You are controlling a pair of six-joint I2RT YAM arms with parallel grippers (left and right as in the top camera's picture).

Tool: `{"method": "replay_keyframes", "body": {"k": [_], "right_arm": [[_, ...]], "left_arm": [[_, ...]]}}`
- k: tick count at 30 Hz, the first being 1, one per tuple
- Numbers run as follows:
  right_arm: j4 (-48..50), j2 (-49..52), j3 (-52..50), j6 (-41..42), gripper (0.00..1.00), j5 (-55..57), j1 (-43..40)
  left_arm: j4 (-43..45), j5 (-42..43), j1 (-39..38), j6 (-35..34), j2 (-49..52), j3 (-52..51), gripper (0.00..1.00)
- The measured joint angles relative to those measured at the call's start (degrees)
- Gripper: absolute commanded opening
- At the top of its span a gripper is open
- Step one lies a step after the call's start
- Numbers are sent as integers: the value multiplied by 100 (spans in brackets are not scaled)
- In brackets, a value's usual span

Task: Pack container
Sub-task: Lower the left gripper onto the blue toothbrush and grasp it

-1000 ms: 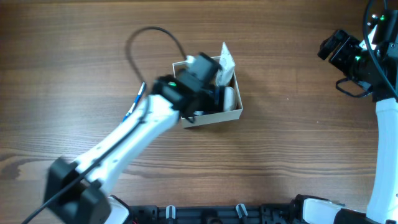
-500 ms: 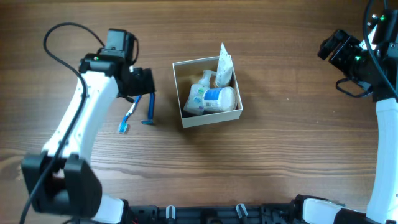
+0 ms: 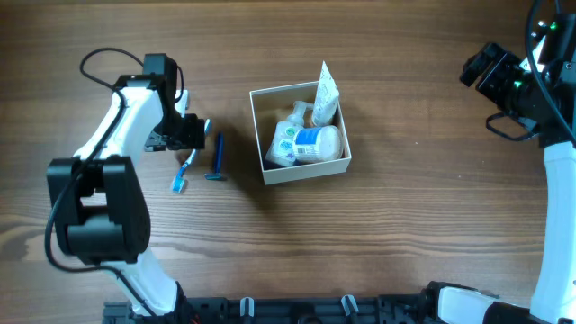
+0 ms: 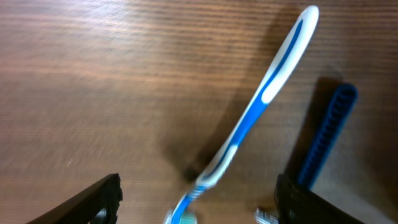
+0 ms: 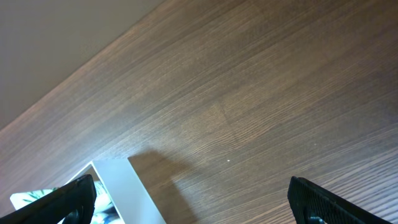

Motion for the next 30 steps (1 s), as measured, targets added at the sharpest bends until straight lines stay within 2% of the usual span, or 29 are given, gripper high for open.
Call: {"method": "replay_keyframes", "body": {"k": [3, 5, 7, 9, 15, 19, 23, 27, 30], "right_arm": [[0, 0, 0, 0, 100, -2, 0], [0, 0, 0, 2, 100, 0, 0], [0, 0, 0, 0, 100, 0, 0], [0, 0, 0, 0, 100, 0, 0], [0, 0, 0, 0, 100, 0, 0], [0, 0, 0, 2, 100, 0, 0], [0, 0, 0, 0, 100, 0, 0], [0, 0, 0, 0, 100, -2, 0], [0, 0, 0, 0, 100, 0, 0]], "left_arm": [[116, 20, 0, 87, 197, -2, 72], [166, 20, 0, 118, 280, -2, 64], [225, 22, 0, 164, 350, -2, 52], [258, 22, 0, 190, 400, -2, 49], [267, 22, 0, 225, 409, -4, 54], [350, 70, 0, 225, 413, -142, 53], [417, 98, -15, 205, 424, -249, 34], [415, 111, -63, 208, 424, -256, 4], [374, 103, -127, 199, 413, -260, 4]]}}
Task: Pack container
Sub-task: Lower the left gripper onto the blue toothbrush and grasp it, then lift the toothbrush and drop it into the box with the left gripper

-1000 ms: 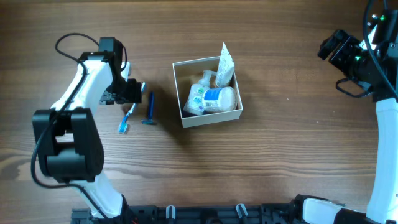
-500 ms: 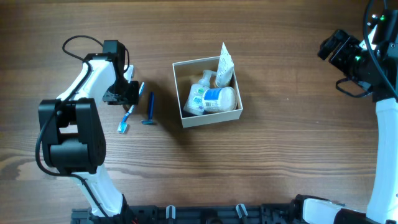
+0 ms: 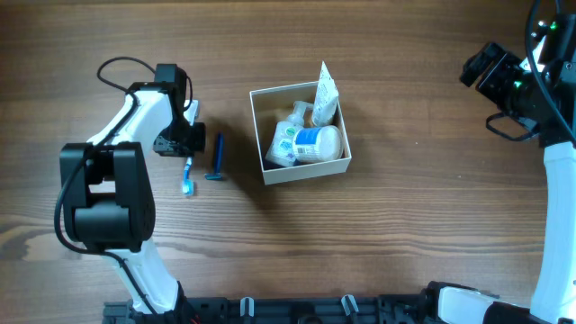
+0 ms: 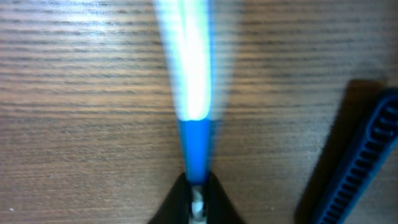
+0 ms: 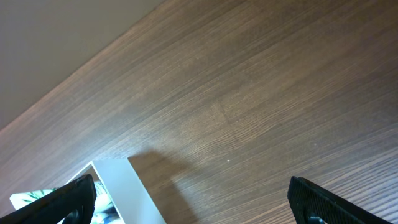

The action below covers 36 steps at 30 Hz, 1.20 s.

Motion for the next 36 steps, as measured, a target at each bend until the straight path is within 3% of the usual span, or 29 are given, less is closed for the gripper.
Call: {"method": "replay_keyframes", "body": {"k": [8, 14, 23, 30, 36], "right_arm": [[0, 0, 0, 0, 100, 0, 0], [0, 0, 0, 0, 100, 0, 0], [0, 0, 0, 0, 100, 0, 0], [0, 0, 0, 0, 100, 0, 0], [0, 0, 0, 0, 100, 0, 0]], "left_arm": [[-466, 7, -195, -251, -162, -46, 4], [-933, 26, -542, -680, -1088, 116, 4], [-85, 48, -1832, -1843, -2752, 422, 4], [780, -286, -2741, -2747, -2402, 437, 4], [1106, -424, -2848, -2983, -1674, 437, 5]]}}
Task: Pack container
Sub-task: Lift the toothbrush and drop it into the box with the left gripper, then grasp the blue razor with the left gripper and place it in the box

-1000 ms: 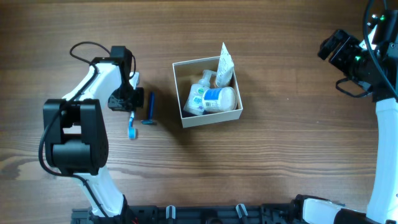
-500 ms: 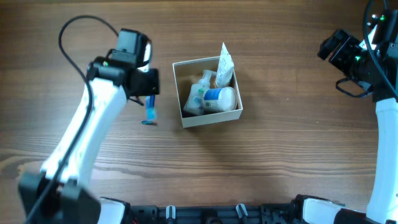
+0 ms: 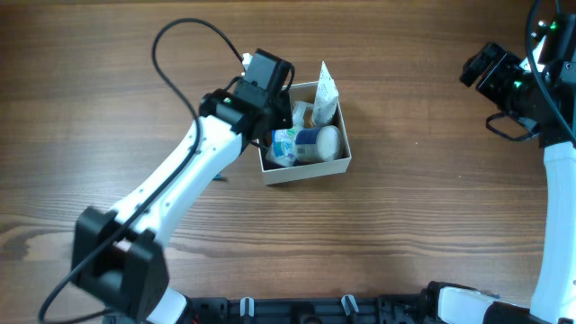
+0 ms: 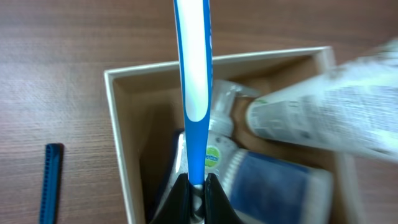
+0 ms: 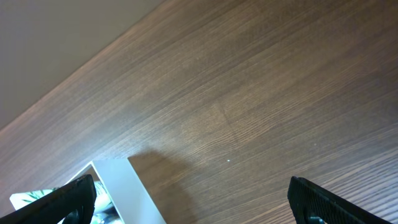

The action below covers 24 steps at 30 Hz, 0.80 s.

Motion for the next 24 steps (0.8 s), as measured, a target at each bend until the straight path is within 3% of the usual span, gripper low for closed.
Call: {"method": "replay_keyframes", "body": {"k": [2, 12, 17, 24], "right_arm": [[0, 0, 0, 0, 100, 0, 0], [0, 0, 0, 0, 100, 0, 0], [0, 0, 0, 2, 100, -2, 0], [0, 0, 0, 0, 100, -2, 0]], "left_arm": [[4, -31, 0, -44, 190, 0, 29], [-424, -76, 24, -127, -240, 0, 50], [-914, -120, 356, -125, -938, 7, 52], [-1558, -332, 1141, -125, -673, -192, 51]]}}
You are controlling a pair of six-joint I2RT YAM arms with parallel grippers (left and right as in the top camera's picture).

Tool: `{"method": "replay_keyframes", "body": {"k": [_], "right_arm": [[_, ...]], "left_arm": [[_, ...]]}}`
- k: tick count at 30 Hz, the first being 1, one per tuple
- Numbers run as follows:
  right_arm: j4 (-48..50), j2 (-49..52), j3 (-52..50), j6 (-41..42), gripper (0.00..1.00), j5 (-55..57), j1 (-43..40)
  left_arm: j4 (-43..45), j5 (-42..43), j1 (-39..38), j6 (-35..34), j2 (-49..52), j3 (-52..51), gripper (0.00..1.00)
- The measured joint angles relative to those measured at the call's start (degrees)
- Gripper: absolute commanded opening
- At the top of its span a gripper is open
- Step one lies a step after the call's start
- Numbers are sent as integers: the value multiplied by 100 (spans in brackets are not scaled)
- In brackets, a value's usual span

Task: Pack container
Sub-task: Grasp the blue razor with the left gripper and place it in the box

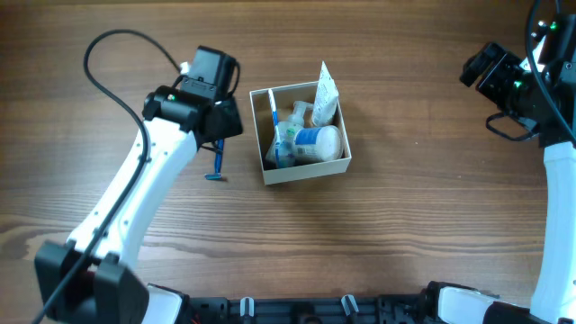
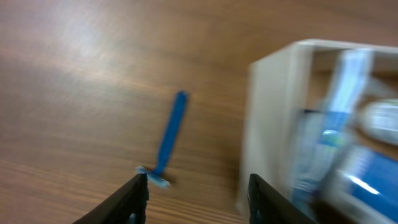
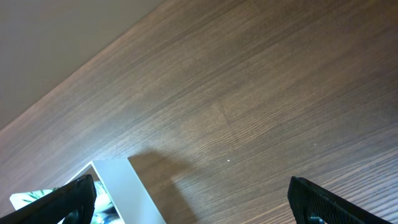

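The white box (image 1: 306, 169) holds bottles, a tilted tube (image 1: 326, 90) and the blue-white toothbrush (image 1: 274, 121), which leans inside along the left wall. In the left wrist view the toothbrush (image 2: 339, 106) shows blurred inside the box (image 2: 273, 118). A blue razor (image 2: 169, 140) lies on the table left of the box, partly under my left arm in the overhead view. My left gripper (image 2: 198, 200) is open and empty, just left of the box, above the razor. At the far right, my right gripper (image 3: 199, 199) hangs open and empty.
The wooden table (image 1: 405, 225) carries only the box and the razor (image 1: 216, 171). My left arm's cable (image 1: 117, 45) loops over the back left. The right wrist view catches the box corner (image 3: 118, 186) at its lower left.
My left gripper was shut on the toothbrush over the box. Now it is open and has moved left of the box; the toothbrush rests inside. The right arm has not moved.
The toothbrush and razor lay left of the box with my left gripper open over the toothbrush. Then the gripper was shut on it at the table, then held it over the box. Now the toothbrush is in the box and the gripper is open near the razor.
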Motion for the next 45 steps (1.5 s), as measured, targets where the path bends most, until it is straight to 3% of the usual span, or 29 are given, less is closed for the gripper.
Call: {"method": "replay_keyframes", "body": {"k": [8, 11, 15, 19, 23, 28, 35, 41, 45], "right_arm": [[0, 0, 0, 0, 100, 2, 0], [-2, 0, 0, 0, 100, 2, 0], [0, 0, 0, 0, 100, 2, 0], [7, 0, 0, 0, 100, 2, 0], [0, 0, 0, 0, 100, 2, 0], [0, 0, 0, 0, 100, 2, 0], [0, 0, 0, 0, 100, 2, 0], [0, 0, 0, 0, 100, 0, 0], [0, 0, 0, 0, 100, 2, 0]], "left_arm": [[479, 105, 264, 415, 999, -669, 50], [599, 144, 264, 570, 1390, -717, 45], [837, 184, 271, 881, 1834, -721, 23], [981, 177, 280, 1060, 2017, -715, 22], [1045, 199, 289, 1093, 2017, -715, 12], [802, 219, 289, 1161, 2006, -704, 11], [20, 245, 284, 1163, 1305, -391, 12], [328, 605, -26, 1047, -188, -133, 16], [789, 719, -459, 894, -516, -81, 17]]}}
